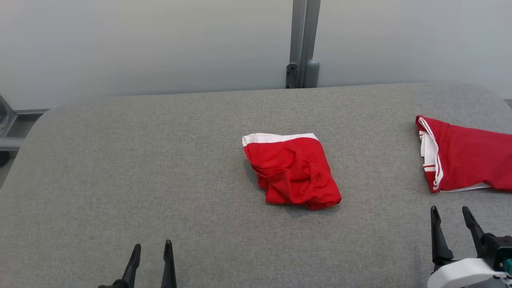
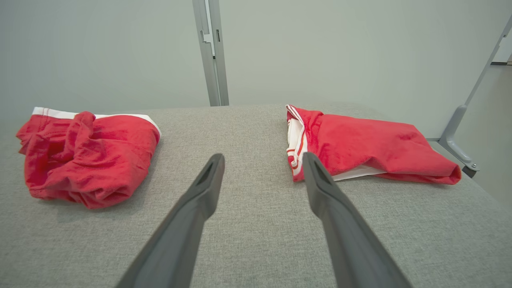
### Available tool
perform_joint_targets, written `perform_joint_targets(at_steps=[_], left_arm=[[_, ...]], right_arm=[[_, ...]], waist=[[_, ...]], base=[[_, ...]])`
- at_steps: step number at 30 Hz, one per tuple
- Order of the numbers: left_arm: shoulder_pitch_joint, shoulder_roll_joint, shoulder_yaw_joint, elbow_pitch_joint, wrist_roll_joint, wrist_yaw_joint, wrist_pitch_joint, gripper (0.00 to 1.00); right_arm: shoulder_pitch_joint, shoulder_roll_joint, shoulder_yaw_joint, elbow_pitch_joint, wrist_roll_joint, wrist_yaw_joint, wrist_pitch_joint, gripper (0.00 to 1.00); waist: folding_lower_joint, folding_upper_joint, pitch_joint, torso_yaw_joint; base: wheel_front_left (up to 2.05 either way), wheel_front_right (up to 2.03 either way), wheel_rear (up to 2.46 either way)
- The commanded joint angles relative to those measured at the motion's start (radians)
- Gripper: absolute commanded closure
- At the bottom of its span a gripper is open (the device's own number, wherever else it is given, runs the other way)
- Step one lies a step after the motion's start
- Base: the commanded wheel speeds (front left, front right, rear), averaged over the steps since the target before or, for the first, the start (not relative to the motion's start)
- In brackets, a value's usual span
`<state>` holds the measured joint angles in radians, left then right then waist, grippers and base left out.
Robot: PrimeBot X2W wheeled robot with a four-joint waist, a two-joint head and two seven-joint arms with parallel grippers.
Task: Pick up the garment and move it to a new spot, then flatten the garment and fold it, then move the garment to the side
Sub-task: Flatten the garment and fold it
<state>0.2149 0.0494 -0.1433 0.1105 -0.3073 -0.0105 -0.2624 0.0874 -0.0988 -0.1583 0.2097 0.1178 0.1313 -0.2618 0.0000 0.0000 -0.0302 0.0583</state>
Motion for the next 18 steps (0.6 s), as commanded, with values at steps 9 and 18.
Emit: perform_joint_targets(at_steps=[9, 18], left_arm=[[0.017, 0.002, 0.007, -0.005, -0.005, 0.001, -0.003, 0.0], [0.007, 0.002, 0.024, -0.005, 0.005, -0.008, -0.003, 0.0]], right_arm=[[0.018, -0.005, 0.003, -0.007, -0.005, -0.001, -0.004, 0.0], [-0.036, -0.019, 0.04, -0.033, -0.003, -0.001, -0.004, 0.0]], waist=[[0.0, 0.0, -0.01, 0.017], [0.0, 0.0, 0.003, 0.027]], base=[[0.0, 0.0, 0.0], [0.0, 0.0, 0.0]])
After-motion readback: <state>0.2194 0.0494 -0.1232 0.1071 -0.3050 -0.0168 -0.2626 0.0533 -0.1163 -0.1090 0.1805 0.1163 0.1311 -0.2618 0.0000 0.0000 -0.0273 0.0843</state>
